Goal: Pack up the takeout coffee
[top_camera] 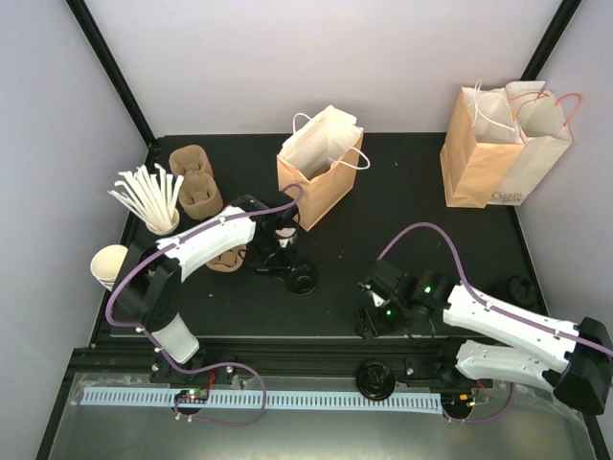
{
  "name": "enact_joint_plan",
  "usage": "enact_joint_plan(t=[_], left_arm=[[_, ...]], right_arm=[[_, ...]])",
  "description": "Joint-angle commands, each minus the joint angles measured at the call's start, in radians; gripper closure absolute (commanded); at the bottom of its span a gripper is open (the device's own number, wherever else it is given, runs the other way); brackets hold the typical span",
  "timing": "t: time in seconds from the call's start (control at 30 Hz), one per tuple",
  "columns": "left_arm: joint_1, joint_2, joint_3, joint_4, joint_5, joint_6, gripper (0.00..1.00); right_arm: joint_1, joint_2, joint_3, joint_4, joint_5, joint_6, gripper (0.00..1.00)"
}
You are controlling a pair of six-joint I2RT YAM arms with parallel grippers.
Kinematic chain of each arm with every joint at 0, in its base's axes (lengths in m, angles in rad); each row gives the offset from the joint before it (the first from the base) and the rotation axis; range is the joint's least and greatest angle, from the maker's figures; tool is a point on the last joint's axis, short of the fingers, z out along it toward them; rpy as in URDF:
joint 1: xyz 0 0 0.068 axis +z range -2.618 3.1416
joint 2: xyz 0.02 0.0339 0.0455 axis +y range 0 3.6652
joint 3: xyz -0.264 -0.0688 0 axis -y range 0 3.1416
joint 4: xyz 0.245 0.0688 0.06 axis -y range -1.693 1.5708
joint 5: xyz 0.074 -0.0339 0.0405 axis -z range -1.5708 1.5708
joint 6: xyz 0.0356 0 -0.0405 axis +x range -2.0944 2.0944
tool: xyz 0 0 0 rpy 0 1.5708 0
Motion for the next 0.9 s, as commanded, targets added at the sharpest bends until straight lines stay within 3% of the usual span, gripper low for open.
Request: enact_joint_plan(t=[0.0, 0.3, 0.5, 0.77, 0.87], left_arm=[[0.012, 0.021, 0.036, -0.033, 0.037, 0.012, 0.98], [0.017, 0.017, 0.029, -0.020, 0.053, 0.000, 0.90], [0.018, 0.002, 0.027, 0.002, 0.098, 0.018, 0.75], [0.017, -0.021, 0.017, 0.022, 0.110, 0.020, 0.62], [0.017, -0.033, 0.018, 0.018, 0.110, 0.020, 0.44]], right_arm=[[0.114, 0.024, -0.001, -0.065, 0.071, 0.133, 0.20], [0.296, 0.072, 0.006, -0.004, 0.044, 0.172, 0.20], [0.385, 0.085, 0.006, -0.040, -0.013, 0.147, 0.22], [0.410, 0.085, -0.076, -0.046, 0.010, 0.218, 0.28], [0.411, 0.102, -0.104, -0.038, 0.016, 0.232, 0.29]])
